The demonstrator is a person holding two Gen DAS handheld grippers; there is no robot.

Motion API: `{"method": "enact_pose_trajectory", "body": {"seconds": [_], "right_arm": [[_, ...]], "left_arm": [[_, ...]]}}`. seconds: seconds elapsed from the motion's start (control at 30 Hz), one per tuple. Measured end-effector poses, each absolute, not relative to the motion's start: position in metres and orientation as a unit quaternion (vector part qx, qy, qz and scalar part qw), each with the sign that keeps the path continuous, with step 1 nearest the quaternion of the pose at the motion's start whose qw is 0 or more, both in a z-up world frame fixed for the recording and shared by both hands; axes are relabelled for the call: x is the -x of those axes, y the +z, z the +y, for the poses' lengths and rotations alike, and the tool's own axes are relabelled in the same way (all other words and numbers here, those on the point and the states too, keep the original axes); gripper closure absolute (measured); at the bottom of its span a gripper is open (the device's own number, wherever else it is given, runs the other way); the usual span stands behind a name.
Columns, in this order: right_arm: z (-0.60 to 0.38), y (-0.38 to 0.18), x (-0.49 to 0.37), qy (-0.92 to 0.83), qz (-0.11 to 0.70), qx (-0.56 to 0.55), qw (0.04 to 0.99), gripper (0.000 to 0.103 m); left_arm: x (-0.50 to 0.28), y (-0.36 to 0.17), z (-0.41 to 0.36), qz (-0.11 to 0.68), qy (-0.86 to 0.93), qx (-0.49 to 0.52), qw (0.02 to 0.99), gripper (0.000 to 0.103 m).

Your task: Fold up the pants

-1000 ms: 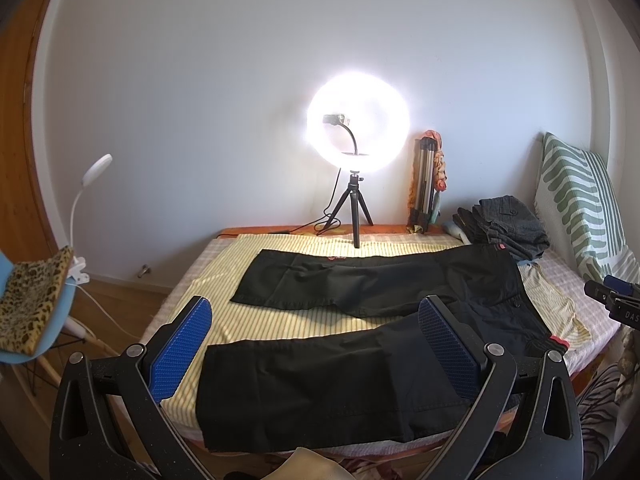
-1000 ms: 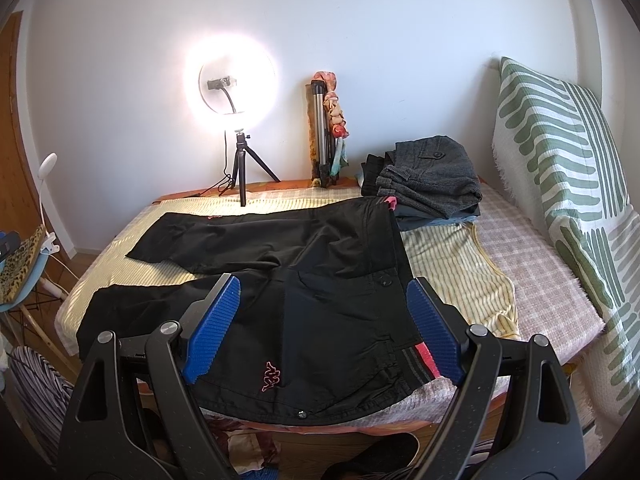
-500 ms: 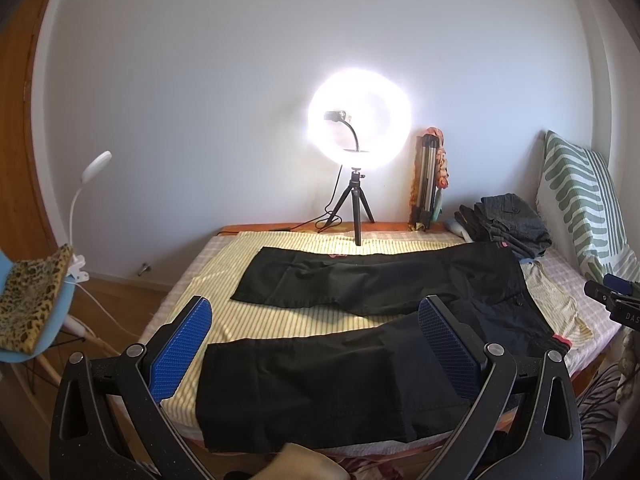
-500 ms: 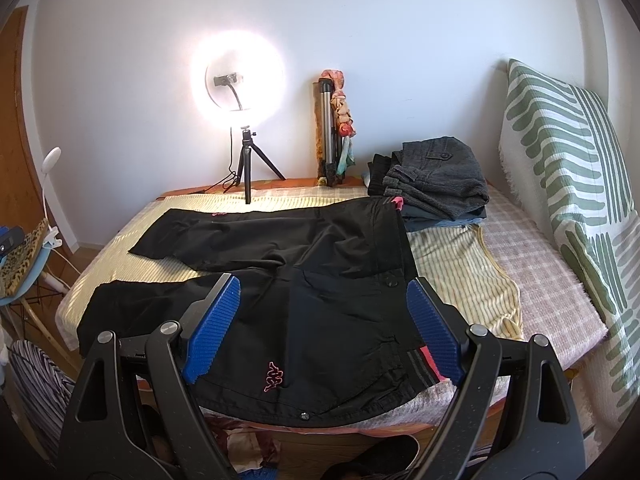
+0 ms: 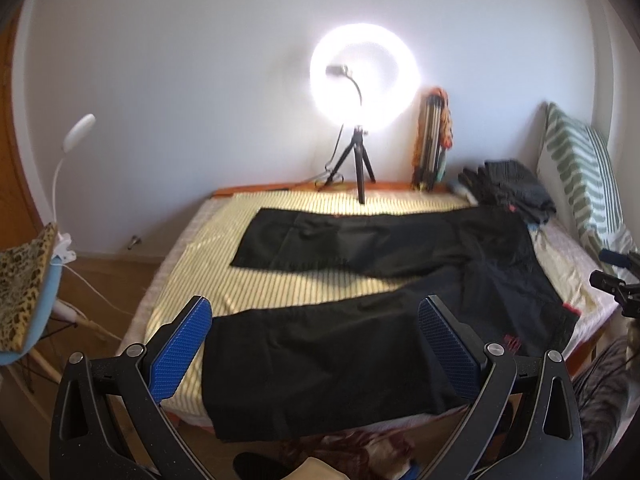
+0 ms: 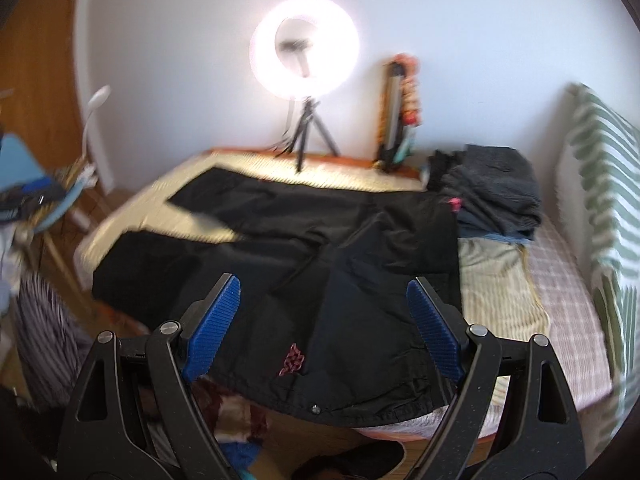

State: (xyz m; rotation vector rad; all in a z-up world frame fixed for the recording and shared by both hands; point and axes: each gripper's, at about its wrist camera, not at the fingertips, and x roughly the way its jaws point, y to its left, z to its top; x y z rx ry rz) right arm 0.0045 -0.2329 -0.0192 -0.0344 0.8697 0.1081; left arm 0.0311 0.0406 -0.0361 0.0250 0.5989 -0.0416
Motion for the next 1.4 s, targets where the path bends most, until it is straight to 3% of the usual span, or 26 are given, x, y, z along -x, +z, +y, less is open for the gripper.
{"method": "enact_pose_trajectory", "body": {"seconds": [0.2, 0.47, 0.63, 0.83, 0.87, 0.93, 1.07, 1.13, 1.17, 1.4], "right_arm": [[-0.204, -0.057, -0.013, 0.126, 0.475, 0.07, 0.868, 0.015], [-0.151, -0.105, -0.008, 0.225, 0.511, 0.165, 0.813, 0.022], [-0.126, -0.132, 0.0, 0.262, 0.507, 0.213, 0.793, 0.023], [-0.114, -0.165, 0.003, 0.269, 0.534, 0.254, 0.761, 0.023], [-0.112, -0.17, 0.004, 0.267, 0.534, 0.267, 0.757, 0.026], [-0.11, -0.178, 0.003, 0.262, 0.543, 0.284, 0.746, 0.042], [-0.114, -0.185, -0.006, 0.244, 0.551, 0.304, 0.738, 0.063], [-0.117, -0.176, -0.012, 0.251, 0.56, 0.278, 0.739, 0.085], [-0.119, -0.17, -0.017, 0.255, 0.565, 0.263, 0.739, 0.09], [-0.125, -0.139, -0.042, 0.243, 0.545, 0.262, 0.759, 0.099]], "left_arm": [[-0.045, -0.063, 0.053, 0.334, -0.021, -0.026, 0.942, 0.001], [-0.058, -0.087, 0.061, 0.377, -0.058, -0.031, 0.924, 0.041], [-0.063, -0.098, 0.058, 0.393, -0.071, -0.051, 0.915, 0.049], [-0.071, -0.112, 0.061, 0.41, -0.079, -0.058, 0.907, 0.049], [-0.073, -0.114, 0.062, 0.414, -0.08, -0.056, 0.905, 0.049], [-0.078, -0.12, 0.065, 0.423, -0.083, -0.047, 0.901, 0.049], [-0.083, -0.127, 0.07, 0.437, -0.086, -0.038, 0.895, 0.049], [-0.085, -0.127, 0.072, 0.441, -0.088, -0.035, 0.893, 0.049], [-0.085, -0.127, 0.073, 0.442, -0.091, -0.032, 0.892, 0.049], [-0.086, -0.124, 0.072, 0.436, -0.117, -0.043, 0.892, 0.049]]}}
